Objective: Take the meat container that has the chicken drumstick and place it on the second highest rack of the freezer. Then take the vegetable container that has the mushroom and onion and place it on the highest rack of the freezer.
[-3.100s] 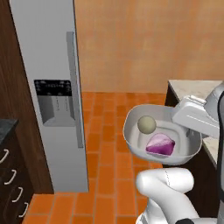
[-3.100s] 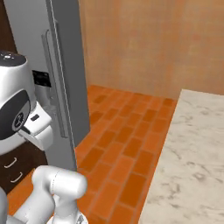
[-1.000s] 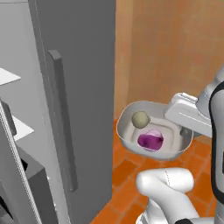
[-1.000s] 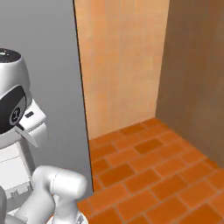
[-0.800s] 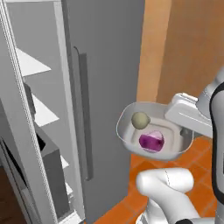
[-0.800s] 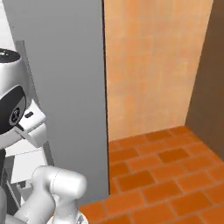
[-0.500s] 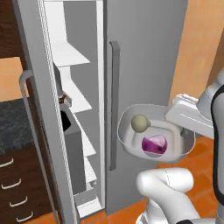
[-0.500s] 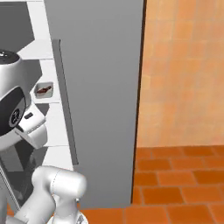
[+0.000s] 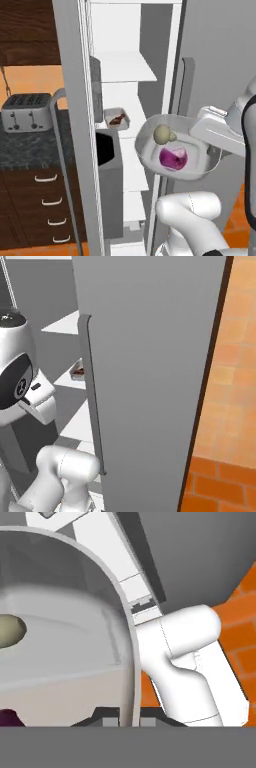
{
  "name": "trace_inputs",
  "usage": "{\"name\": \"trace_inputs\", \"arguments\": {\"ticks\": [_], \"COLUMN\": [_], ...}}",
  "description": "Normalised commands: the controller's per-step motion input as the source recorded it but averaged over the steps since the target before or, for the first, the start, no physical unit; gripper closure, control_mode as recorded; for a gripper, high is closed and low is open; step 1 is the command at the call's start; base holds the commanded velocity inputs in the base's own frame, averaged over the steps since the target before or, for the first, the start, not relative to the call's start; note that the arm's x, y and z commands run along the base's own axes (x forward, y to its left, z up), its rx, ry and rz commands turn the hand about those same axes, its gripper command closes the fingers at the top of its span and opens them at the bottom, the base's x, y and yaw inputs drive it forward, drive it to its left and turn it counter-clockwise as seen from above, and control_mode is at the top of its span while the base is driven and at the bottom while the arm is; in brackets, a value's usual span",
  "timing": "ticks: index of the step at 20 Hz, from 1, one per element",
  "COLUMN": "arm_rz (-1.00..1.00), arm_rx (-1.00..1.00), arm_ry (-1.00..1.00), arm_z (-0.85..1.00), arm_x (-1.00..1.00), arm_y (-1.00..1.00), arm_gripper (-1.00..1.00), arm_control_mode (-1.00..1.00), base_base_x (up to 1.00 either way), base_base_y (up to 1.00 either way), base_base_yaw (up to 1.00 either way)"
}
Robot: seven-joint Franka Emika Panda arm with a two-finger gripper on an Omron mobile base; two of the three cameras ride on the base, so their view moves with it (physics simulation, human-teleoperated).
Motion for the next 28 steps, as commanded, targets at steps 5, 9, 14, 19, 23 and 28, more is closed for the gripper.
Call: {"name": "trace_inputs", "arguments": {"ticks": [5, 9, 14, 19, 23, 28], "arm_rz": [0.0, 0.0, -0.03, -0.51, -0.71, -0.59], "arm_rx": [0.0, 0.0, 0.23, 0.28, 0.1, 0.01], "arm_ry": [0.0, 0.0, 0.08, 0.13, 0.04, 0.05], "arm_z": [0.0, 0.0, 0.12, 0.24, 0.03, 0.14], "arm_x": [0.0, 0.0, -0.19, 0.09, 0.17, 0.65], "arm_y": [0.0, 0.0, -0.05, -0.04, 0.21, 0.37], "arm_gripper": [1.0, 1.0, 1.0, 1.0, 1.0, 1.0], "arm_control_mode": [1.0, 1.0, -1.0, -1.0, -1.0, -1.0], "base_base_x": [0.46, 0.98, 0.11, 0.0, 0.0, 0.0], "base_base_y": [-0.21, -0.1, -0.03, 0.0, 0.0, 0.0], "base_base_yaw": [0.52, 0.07, 0.0, 0.0, 0.0, 0.0]}}
